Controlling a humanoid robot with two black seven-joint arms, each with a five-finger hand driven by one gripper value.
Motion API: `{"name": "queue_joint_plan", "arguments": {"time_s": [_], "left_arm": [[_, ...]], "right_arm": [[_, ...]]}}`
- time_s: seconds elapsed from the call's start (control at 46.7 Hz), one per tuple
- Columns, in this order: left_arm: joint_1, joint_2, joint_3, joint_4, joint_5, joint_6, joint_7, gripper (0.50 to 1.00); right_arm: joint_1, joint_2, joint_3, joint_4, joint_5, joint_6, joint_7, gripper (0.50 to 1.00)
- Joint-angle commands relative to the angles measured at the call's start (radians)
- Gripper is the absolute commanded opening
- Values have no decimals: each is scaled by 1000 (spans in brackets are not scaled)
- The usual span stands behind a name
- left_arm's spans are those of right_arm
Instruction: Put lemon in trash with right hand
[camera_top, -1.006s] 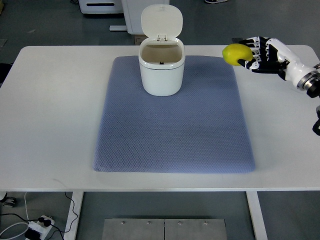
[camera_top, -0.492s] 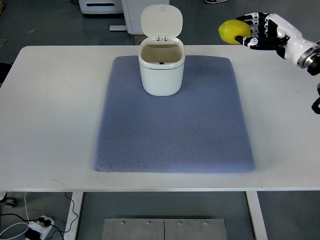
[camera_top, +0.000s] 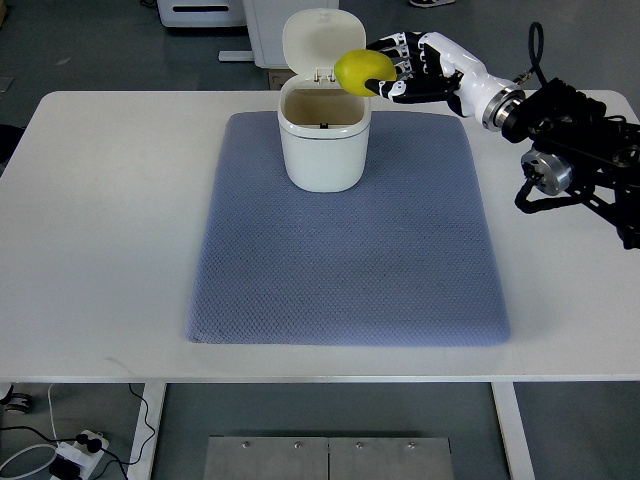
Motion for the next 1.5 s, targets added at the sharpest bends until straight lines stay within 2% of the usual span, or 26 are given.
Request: {"name": "queue_joint_plan", "arguments": {"time_s": [0.0, 0.449, 0.749, 0.835, 0.92, 0.963, 1.091, 1.113, 1.477], "left_arm": [[0, 0, 0, 0, 0, 0, 0, 1000], [0, 0, 0, 0, 0, 0, 0, 1000], [0, 0, 0, 0, 0, 0, 0, 1000], [0, 0, 0, 0, 0, 0, 0, 1000], [0, 0, 0, 0, 0, 0, 0, 1000], [0, 0, 0, 0, 0, 0, 0, 1000], [0, 0, 0, 0, 0, 0, 0, 1000], [0, 0, 0, 0, 0, 0, 0, 1000], [0, 0, 0, 0, 0, 0, 0, 1000]], "right_arm": [[0, 49, 0, -56, 0, 2, -8, 500], [11, 181, 0, -181, 0, 3, -55, 500], [14, 188, 1, -194, 0, 2, -63, 504], [16, 188, 1, -194, 0, 2, -63, 548], [17, 190, 1, -194, 0, 2, -63, 637], [17, 188, 1, -194, 0, 2, -63, 713], [19, 188, 1, -185, 1, 2, -60, 987], [22, 187, 1, -181, 0, 2, -60, 1000], [29, 130, 1, -148, 0, 12, -58, 1000]]}}
